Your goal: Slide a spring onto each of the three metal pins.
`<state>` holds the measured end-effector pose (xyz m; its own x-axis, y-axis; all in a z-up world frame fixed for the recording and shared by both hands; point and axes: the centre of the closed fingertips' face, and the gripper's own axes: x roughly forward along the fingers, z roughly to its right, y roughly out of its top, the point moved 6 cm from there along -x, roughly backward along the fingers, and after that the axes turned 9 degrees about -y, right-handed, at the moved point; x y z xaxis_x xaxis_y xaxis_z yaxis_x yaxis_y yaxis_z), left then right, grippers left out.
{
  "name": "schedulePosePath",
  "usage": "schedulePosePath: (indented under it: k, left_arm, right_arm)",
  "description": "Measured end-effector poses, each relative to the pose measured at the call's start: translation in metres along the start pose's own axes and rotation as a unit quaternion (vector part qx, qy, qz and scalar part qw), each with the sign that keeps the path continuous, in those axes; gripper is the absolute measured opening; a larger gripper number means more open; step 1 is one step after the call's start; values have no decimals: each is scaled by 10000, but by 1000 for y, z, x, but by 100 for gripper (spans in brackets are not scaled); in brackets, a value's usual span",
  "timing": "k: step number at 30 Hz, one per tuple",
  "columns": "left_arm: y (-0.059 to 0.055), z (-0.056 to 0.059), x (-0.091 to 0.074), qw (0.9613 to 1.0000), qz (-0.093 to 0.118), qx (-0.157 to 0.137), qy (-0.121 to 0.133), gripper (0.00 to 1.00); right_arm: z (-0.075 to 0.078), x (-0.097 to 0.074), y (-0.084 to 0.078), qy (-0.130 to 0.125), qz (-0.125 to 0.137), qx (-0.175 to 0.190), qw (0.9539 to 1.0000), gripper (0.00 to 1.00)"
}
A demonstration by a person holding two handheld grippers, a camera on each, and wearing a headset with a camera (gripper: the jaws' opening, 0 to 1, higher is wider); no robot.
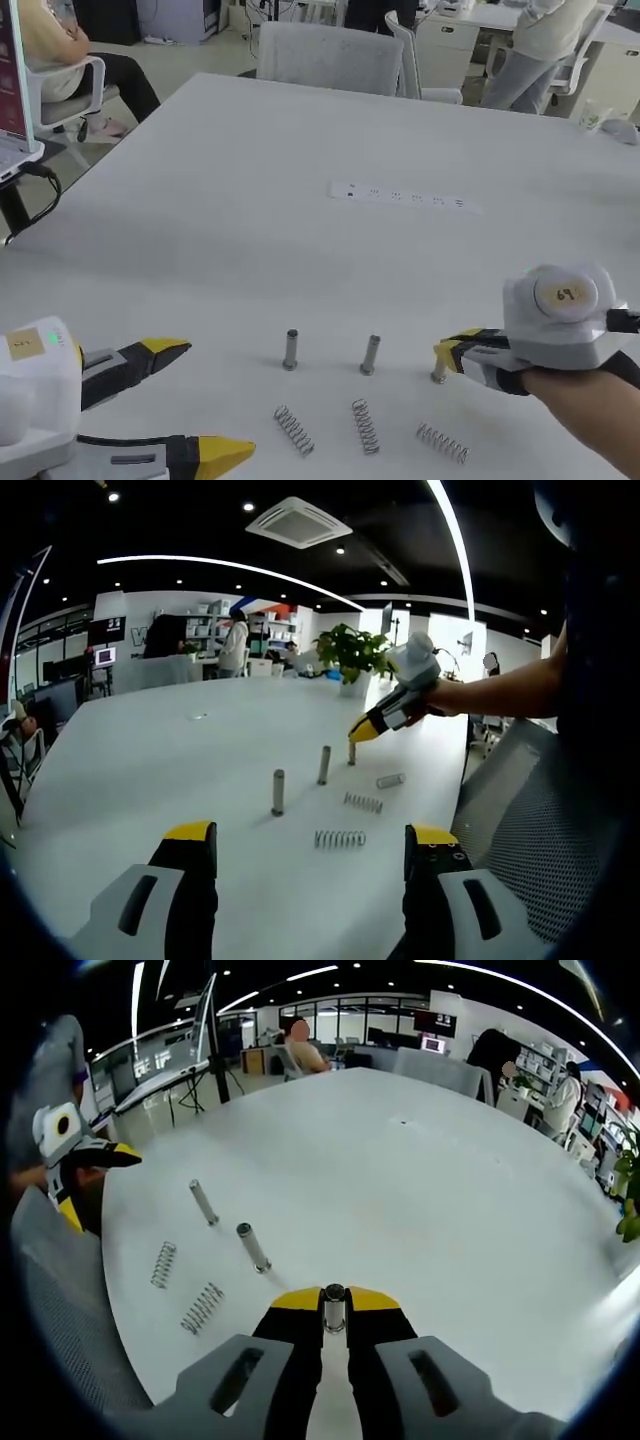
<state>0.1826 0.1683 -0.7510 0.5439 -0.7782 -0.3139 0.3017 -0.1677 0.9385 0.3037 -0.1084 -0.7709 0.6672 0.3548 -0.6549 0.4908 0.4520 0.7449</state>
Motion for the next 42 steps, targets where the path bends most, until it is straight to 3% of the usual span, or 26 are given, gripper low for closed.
schedulePosePath:
  k: [30,42]
  left_arm:
    - [-1,1,4,10000,8,-4,-28,73]
    - [-1,2,6,10000,21,-14,-44,73]
  right_arm:
    - [2,-3,-1,-6,21,-166,9999,12]
    - [8,-20,-15,-91,-75,-171,9998,16]
